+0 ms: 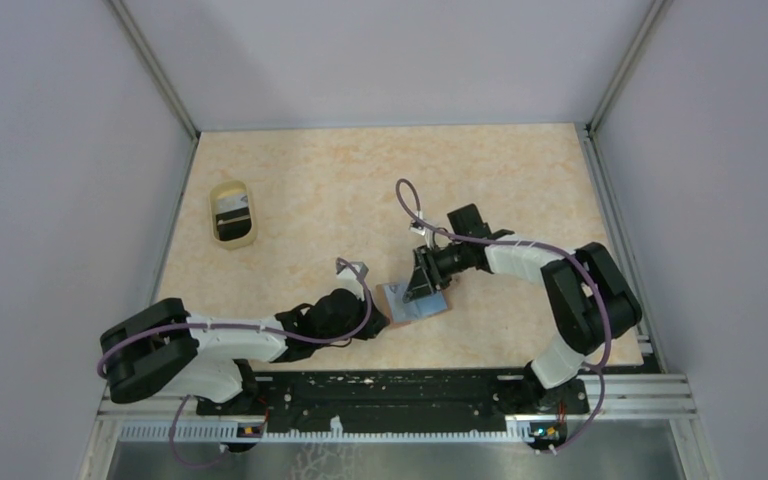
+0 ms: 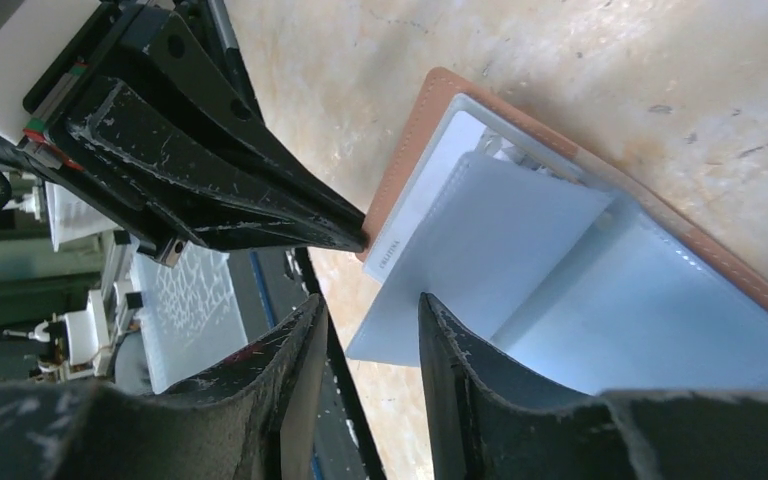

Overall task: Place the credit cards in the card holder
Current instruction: Open the card holder at the center of the board.

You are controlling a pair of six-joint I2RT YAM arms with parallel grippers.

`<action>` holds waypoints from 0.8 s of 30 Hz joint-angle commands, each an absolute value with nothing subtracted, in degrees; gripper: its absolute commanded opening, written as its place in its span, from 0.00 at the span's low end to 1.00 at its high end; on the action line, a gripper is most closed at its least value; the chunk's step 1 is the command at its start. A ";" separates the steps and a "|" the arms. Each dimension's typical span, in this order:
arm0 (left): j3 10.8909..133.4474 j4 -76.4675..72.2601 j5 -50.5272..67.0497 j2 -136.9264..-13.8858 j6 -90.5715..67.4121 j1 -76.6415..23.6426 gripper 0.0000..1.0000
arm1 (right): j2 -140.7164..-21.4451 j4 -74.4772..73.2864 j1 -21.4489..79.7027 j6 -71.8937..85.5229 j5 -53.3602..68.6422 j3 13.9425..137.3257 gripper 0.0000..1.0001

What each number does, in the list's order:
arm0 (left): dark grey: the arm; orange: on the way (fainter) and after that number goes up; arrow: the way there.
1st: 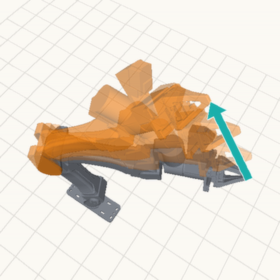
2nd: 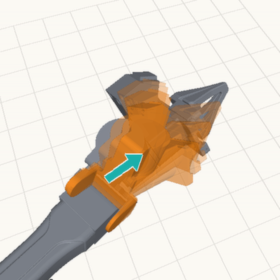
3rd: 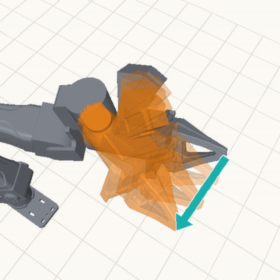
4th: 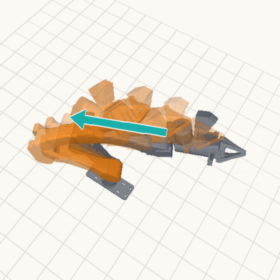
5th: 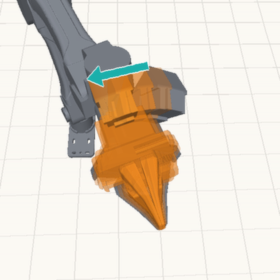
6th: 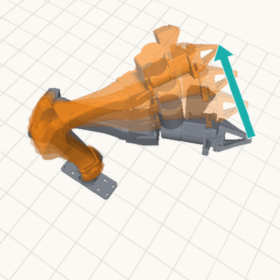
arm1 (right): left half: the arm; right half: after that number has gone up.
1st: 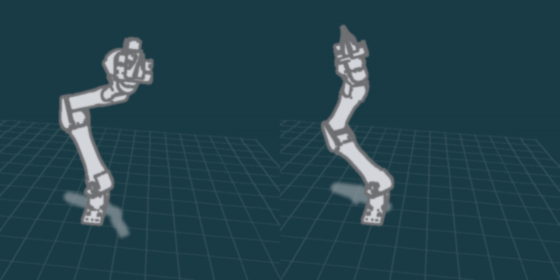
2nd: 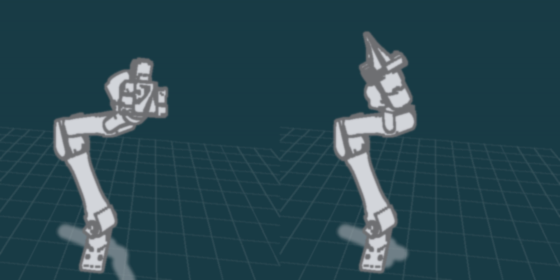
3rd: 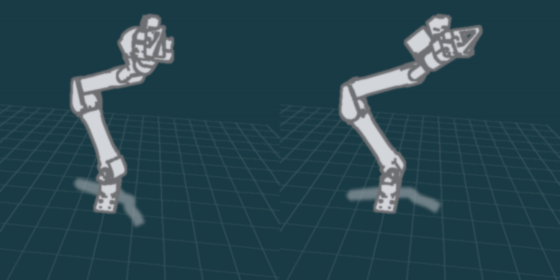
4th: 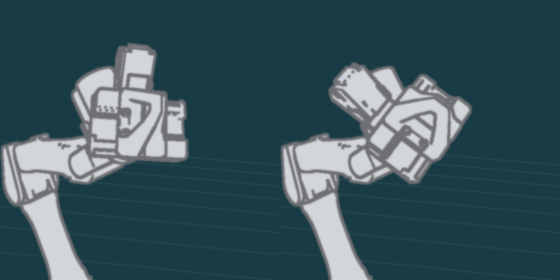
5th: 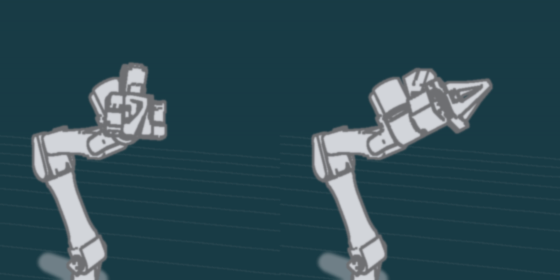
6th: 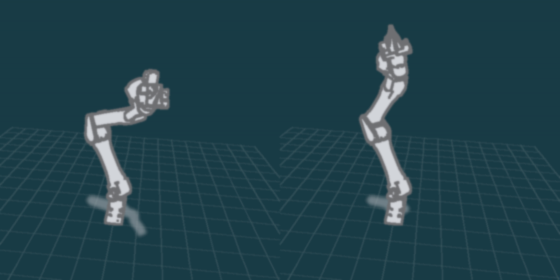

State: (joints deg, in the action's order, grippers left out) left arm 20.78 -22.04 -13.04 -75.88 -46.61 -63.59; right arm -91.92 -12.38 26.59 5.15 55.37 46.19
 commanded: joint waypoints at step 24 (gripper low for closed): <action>19.99 -18.96 -14.65 -68.64 -45.35 -63.46 0.29 | -74.05 -14.81 29.36 -20.32 37.94 44.90 0.40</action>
State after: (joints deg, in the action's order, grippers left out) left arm 20.29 -20.05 -13.56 -72.34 -46.37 -63.59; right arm -80.12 -15.86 28.77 -13.78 23.46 46.13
